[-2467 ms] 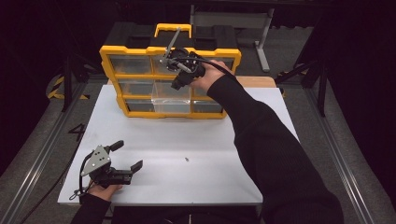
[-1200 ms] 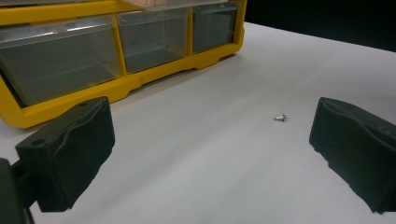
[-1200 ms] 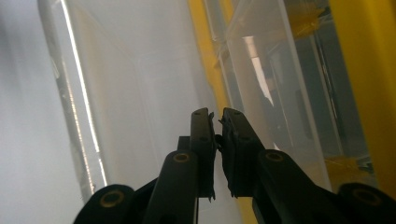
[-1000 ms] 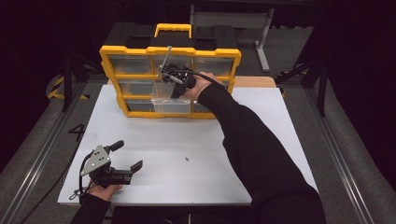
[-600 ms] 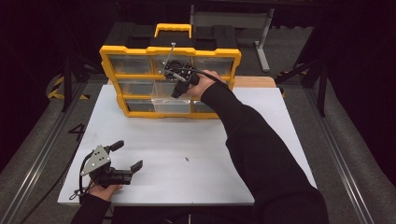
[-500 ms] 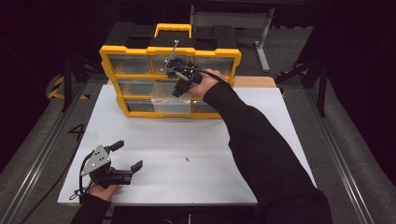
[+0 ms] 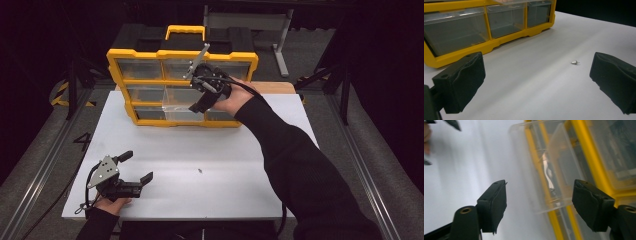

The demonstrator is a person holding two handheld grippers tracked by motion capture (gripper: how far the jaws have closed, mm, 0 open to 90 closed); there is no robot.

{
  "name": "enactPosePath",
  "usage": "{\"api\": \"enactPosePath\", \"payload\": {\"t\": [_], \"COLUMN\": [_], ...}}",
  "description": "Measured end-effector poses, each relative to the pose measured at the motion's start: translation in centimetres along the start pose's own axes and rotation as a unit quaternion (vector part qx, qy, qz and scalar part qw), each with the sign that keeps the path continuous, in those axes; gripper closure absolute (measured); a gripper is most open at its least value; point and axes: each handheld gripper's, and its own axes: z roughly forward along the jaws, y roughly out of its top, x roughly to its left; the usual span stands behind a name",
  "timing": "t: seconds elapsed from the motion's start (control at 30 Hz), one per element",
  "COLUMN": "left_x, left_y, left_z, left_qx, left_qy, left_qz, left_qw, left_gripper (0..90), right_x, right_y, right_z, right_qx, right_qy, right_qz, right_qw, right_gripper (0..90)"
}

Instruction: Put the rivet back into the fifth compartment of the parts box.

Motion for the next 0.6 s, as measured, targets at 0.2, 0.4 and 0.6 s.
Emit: {"api": "enactPosePath", "payload": {"t": [0.2,0.4,0.6], "left_x": [0.0,0.0,0.0], "left_y": [0.0,0.0,0.0], "left_z": [0.0,0.0,0.0], "left_qx": [0.000,0.000,0.001], "left_qy": [0.001,0.001,0.001], "left_qz": [0.000,0.001,0.001], "left_qw": [1.0000,1.0000,1.0000], "left_gripper": [1.0,1.0,1.0], "right_x": [2.4,3.8,5.1], "right_y": [-1.6,-3.0,-4.2], "right_z": [-0.1,0.7,2.3], "right_qx": [-0.001,0.000,0.010], "right_qy": [0.008,0.014,0.013], "right_qz": [-0.013,-0.013,-0.021], "right_qw": [0.9999,0.9998,0.9996], "right_gripper": [22.1,20.9,20.5]}}
